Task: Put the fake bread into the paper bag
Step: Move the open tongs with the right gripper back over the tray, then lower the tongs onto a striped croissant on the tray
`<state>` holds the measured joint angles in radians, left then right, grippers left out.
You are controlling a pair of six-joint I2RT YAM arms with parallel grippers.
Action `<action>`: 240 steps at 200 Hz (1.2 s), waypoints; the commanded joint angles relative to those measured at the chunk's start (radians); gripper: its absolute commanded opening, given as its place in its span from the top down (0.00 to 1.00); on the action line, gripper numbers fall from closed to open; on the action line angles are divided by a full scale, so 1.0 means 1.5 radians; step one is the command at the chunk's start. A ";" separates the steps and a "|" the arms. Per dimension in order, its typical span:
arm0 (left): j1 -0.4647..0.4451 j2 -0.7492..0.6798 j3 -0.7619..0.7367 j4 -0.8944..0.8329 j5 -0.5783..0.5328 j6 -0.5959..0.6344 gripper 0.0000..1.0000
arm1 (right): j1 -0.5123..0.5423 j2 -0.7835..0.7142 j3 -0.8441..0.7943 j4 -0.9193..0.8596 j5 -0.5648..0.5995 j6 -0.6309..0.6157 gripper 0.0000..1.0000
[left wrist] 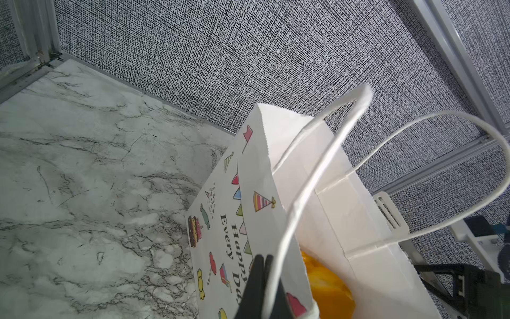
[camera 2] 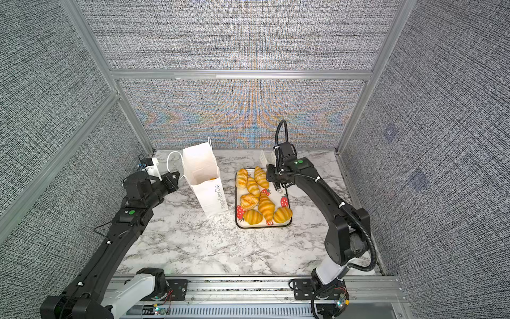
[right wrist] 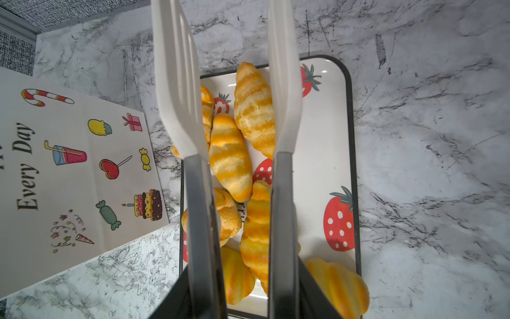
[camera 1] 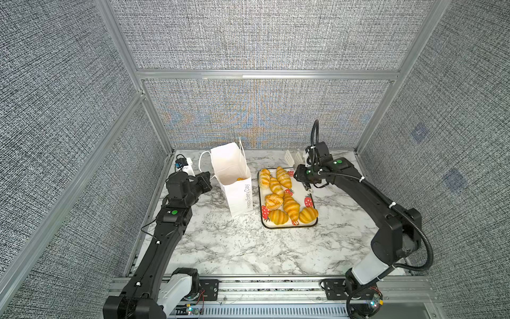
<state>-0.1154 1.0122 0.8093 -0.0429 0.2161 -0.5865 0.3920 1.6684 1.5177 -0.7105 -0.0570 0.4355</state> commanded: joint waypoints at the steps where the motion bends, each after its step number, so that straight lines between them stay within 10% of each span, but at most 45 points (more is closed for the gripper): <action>1: 0.000 0.002 0.003 -0.005 0.003 0.009 1.00 | -0.006 0.013 0.005 -0.006 -0.003 0.006 0.57; 240: 0.000 -0.001 -0.011 0.001 0.004 0.008 1.00 | -0.017 0.142 -0.011 0.034 -0.060 -0.005 0.42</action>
<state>-0.1158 1.0119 0.7986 -0.0422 0.2165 -0.5865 0.3656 1.8744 1.4876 -0.6731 -0.1337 0.4351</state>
